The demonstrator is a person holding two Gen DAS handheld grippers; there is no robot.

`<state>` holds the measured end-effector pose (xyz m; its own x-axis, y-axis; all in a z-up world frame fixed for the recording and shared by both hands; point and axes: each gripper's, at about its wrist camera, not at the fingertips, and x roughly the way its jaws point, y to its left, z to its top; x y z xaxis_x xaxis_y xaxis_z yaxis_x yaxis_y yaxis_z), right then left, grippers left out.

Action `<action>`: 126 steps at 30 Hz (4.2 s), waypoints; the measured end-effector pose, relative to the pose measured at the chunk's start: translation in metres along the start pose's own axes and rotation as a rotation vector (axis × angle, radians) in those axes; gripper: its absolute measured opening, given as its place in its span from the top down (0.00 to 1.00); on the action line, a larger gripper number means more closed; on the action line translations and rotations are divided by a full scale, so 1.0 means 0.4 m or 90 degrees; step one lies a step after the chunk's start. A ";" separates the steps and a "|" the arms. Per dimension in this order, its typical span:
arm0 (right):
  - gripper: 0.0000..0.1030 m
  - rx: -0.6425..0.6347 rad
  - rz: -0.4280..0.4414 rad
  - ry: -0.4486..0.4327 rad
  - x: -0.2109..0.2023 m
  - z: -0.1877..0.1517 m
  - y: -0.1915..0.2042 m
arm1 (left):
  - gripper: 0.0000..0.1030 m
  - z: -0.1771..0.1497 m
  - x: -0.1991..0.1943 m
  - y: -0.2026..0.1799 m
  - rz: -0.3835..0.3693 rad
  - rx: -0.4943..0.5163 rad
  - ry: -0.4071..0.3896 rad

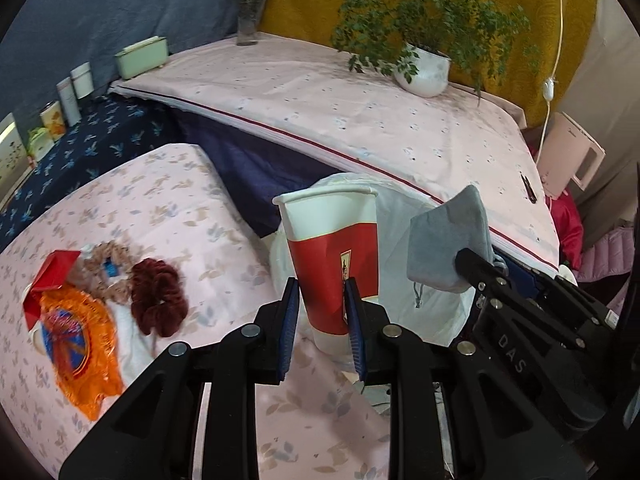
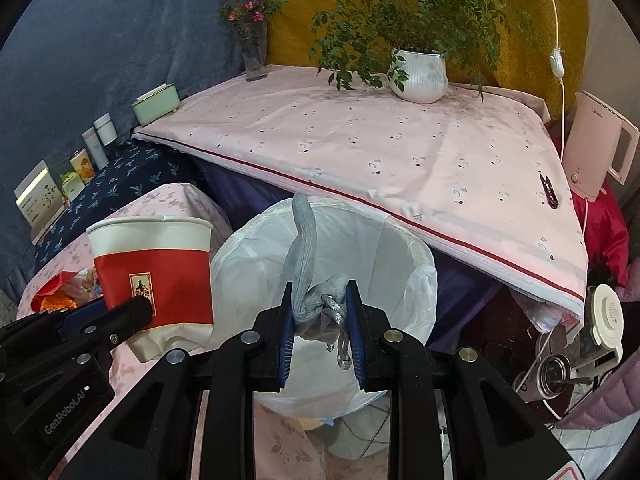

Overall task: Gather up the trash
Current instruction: 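Carry both items over the wastebasket and open both tools to drop them, then return both tools to the trash pile on the table, then grasp the dark red scrunchie with the right tool while the left tool grasps the orange bag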

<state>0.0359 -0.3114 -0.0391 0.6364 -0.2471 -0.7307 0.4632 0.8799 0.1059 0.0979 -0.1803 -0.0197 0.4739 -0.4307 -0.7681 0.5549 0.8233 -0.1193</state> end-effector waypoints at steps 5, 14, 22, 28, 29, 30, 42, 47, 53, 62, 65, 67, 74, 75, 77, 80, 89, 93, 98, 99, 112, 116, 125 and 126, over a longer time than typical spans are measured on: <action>0.71 0.015 -0.011 -0.004 0.027 0.027 -0.015 | 0.66 0.021 0.034 -0.015 -0.010 0.010 0.007; 0.49 0.033 -0.017 -0.024 0.009 0.041 -0.032 | 0.34 0.018 0.044 0.021 0.026 -0.023 0.005; 0.43 0.026 -0.006 -0.035 -0.031 0.038 -0.008 | 0.33 0.007 0.007 0.052 0.049 -0.042 -0.013; 0.41 0.006 0.007 -0.042 -0.060 0.033 0.038 | 0.30 -0.003 -0.033 0.095 0.075 -0.068 -0.030; 0.41 0.003 0.011 -0.041 -0.064 0.032 0.047 | 0.27 -0.006 -0.040 0.105 0.080 -0.073 -0.033; 0.41 0.000 0.014 -0.041 -0.066 0.032 0.057 | 0.26 -0.009 -0.047 0.114 0.085 -0.079 -0.037; 0.38 -0.056 0.045 -0.041 -0.090 0.017 0.190 | 0.20 -0.059 -0.127 0.262 0.158 -0.151 -0.061; 0.36 -0.078 0.059 -0.037 -0.093 0.005 0.248 | 0.20 -0.088 -0.148 0.321 0.187 -0.178 -0.061; 0.36 -0.104 0.076 -0.023 -0.084 -0.016 0.313 | 0.19 -0.126 -0.157 0.387 0.216 -0.208 -0.047; 0.35 -0.143 0.096 0.004 -0.054 -0.061 0.398 | 0.13 -0.181 -0.154 0.458 0.242 -0.250 -0.025; 0.35 -0.155 0.100 0.012 -0.042 -0.074 0.422 | 0.13 -0.194 -0.149 0.472 0.242 -0.260 -0.017; 0.35 -0.162 0.102 0.018 -0.032 -0.082 0.438 | 0.13 -0.201 -0.142 0.481 0.242 -0.266 -0.011; 0.35 -0.172 0.112 0.049 0.022 -0.102 0.479 | 0.13 -0.216 -0.112 0.509 0.244 -0.276 0.010; 0.35 -0.173 0.114 0.053 0.030 -0.103 0.485 | 0.13 -0.218 -0.106 0.512 0.245 -0.277 0.014; 0.35 -0.173 0.115 0.059 0.045 -0.107 0.491 | 0.13 -0.221 -0.096 0.522 0.250 -0.280 0.020; 0.35 -0.174 0.116 0.070 0.073 -0.109 0.503 | 0.15 -0.225 -0.079 0.540 0.246 -0.289 0.032; 0.37 -0.196 0.120 0.097 0.157 -0.116 0.557 | 0.33 -0.231 -0.037 0.572 0.226 -0.293 0.056; 0.43 -0.202 0.126 0.113 0.191 -0.122 0.578 | 0.42 -0.237 -0.019 0.576 0.215 -0.291 0.069; 0.49 -0.219 0.138 0.130 0.224 -0.139 0.605 | 0.52 -0.242 -0.001 0.580 0.215 -0.289 0.082; 0.51 -0.223 0.141 0.135 0.230 -0.144 0.610 | 0.53 -0.243 0.001 0.581 0.216 -0.288 0.083; 0.79 -0.245 0.160 0.130 0.215 -0.150 0.618 | 0.89 -0.227 -0.017 0.566 0.210 -0.277 0.068; 0.99 -0.228 0.166 0.117 0.186 -0.123 0.592 | 0.90 -0.217 -0.035 0.547 0.210 -0.268 0.055; 0.91 -0.193 0.188 0.106 0.145 -0.085 0.540 | 0.91 -0.192 -0.087 0.508 0.207 -0.256 0.023; 0.88 -0.194 0.188 0.107 0.146 -0.087 0.542 | 0.91 -0.190 -0.090 0.506 0.209 -0.255 0.021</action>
<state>0.1520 -0.1210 -0.0823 0.5936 0.0787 -0.8009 0.0590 0.9883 0.1408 0.1412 0.0299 -0.0641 0.5542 -0.1198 -0.8237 0.0726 0.9928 -0.0955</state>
